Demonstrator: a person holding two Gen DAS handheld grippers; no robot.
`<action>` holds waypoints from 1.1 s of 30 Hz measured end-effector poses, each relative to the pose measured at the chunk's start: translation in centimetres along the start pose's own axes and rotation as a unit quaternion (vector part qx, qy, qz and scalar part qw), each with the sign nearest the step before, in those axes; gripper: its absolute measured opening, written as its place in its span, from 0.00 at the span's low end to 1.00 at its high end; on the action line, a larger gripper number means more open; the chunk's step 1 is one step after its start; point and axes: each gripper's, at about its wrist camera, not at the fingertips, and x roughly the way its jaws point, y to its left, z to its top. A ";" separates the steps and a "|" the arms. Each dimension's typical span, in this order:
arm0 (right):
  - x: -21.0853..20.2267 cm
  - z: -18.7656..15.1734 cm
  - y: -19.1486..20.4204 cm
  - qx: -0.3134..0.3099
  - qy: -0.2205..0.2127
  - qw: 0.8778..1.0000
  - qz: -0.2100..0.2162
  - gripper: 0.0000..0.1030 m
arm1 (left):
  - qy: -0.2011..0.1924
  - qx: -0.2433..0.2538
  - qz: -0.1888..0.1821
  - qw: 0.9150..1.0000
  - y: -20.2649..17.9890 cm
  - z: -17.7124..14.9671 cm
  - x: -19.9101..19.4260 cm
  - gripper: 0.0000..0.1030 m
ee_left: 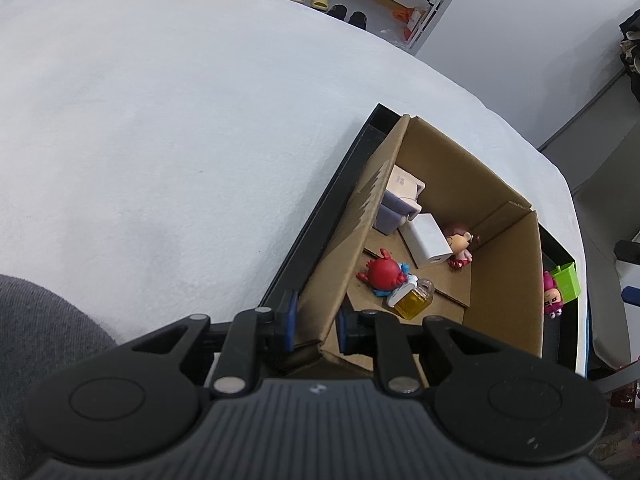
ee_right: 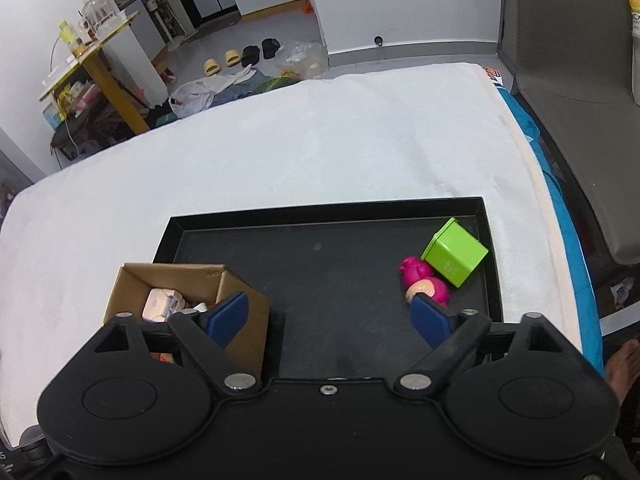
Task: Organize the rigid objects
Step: 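Move the right tool to the pink doll and close on it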
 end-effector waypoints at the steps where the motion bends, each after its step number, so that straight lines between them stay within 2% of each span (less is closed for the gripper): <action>1: 0.1 0.1 -0.4 0.000 0.001 1.000 0.004 0.91 | 0.000 -0.001 0.000 1.000 0.0 0.0 0.0 0.17; 9: 1.1 0.1 -2.9 0.003 0.002 1.000 0.007 0.92 | 0.001 0.003 0.003 1.000 -0.1 0.0 0.1 0.17; 18: 2.9 -0.5 -5.3 -0.017 0.011 0.999 0.036 0.92 | 0.000 0.016 0.019 1.000 -0.7 0.0 0.2 0.17; 23: 4.6 -0.8 -6.7 -0.004 0.023 0.999 0.041 0.89 | -0.002 0.022 0.024 0.999 -0.9 -0.1 0.1 0.17; 25: 5.6 -0.9 -7.1 -0.001 0.031 0.999 0.032 0.84 | -0.004 0.021 0.025 0.999 -0.8 -0.1 0.1 0.17; 33: 8.4 -0.2 -7.4 0.008 0.046 0.999 0.011 0.81 | -0.006 0.027 0.034 0.999 -1.3 -0.3 0.2 0.17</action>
